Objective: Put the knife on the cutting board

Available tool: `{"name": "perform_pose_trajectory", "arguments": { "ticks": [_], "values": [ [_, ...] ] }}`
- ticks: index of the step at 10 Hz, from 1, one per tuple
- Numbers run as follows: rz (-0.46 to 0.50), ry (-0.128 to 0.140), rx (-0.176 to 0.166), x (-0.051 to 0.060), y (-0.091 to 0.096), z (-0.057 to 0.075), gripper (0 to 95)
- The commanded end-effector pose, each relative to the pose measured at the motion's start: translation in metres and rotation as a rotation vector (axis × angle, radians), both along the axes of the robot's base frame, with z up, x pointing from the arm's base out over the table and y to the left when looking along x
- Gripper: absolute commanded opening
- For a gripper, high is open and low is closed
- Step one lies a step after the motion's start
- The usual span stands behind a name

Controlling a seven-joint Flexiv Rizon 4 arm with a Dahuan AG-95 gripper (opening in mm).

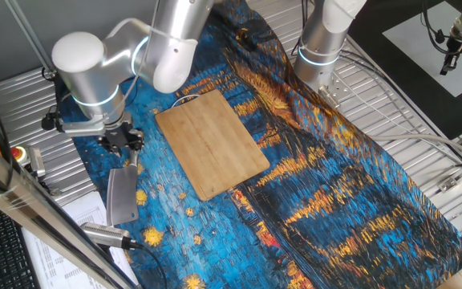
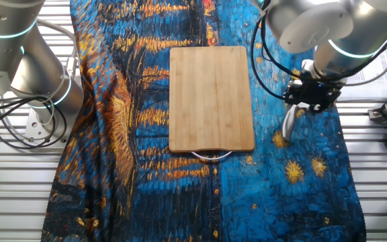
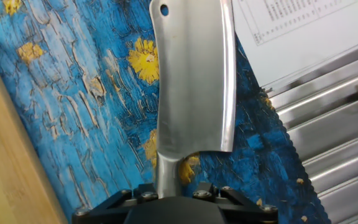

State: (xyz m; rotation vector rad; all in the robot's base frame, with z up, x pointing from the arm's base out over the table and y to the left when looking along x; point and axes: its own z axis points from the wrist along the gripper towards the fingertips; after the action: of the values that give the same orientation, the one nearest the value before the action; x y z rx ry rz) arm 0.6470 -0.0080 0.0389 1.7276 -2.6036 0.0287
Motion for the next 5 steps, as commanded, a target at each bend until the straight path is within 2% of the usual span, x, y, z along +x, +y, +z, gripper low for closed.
{"name": "perform_pose_trajectory", "arguments": {
  "ticks": [1, 5],
  "values": [
    [0.0, -0.002, -0.003, -0.0008, 0.0024, -0.0014, 19.0],
    [0.007, -0.001, 0.0, -0.0015, 0.0042, -0.0076, 19.0]
  ]
}}
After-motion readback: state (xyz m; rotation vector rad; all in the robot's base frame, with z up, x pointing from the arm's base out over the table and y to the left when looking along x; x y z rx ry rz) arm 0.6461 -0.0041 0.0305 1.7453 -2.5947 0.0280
